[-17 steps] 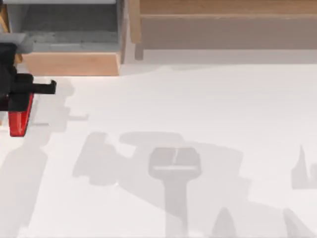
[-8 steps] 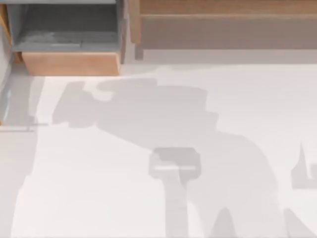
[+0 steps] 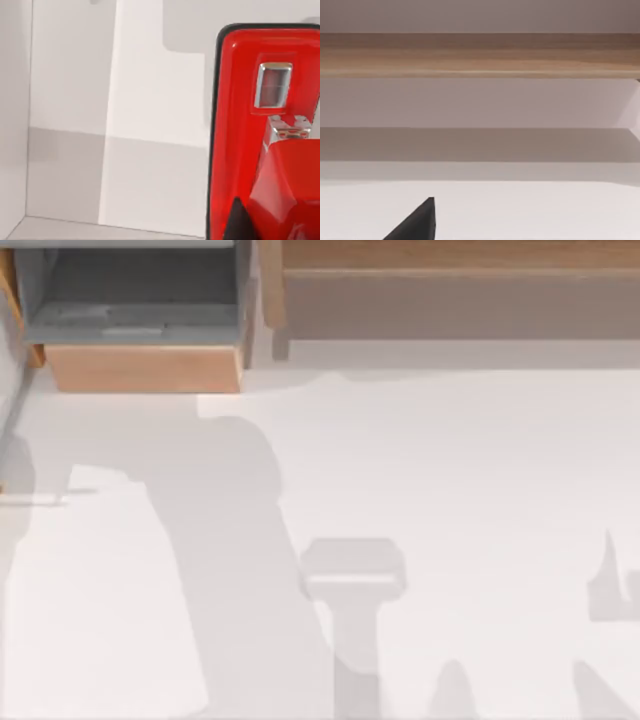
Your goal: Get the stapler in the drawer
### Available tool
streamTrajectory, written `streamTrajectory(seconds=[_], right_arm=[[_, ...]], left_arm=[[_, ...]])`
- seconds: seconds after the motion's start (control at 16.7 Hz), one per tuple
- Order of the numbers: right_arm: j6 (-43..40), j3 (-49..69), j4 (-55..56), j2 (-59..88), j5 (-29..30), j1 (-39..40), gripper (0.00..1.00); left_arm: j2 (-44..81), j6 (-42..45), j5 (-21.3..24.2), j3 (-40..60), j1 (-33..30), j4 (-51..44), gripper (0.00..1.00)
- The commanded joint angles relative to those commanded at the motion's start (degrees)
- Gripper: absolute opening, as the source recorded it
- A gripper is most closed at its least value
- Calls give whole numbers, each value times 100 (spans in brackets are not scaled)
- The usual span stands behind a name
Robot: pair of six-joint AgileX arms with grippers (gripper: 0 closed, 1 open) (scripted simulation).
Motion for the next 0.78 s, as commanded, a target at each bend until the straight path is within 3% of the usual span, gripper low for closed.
streamTrajectory(seconds=[0.42, 0.78], right_arm=[[0, 0, 0, 0, 0, 0, 100], [0, 0, 0, 0, 0, 0, 100]], left_arm=[[1639, 595, -59, 1868, 156, -1213, 0], [1909, 774, -111, 2310, 116, -1550, 0]])
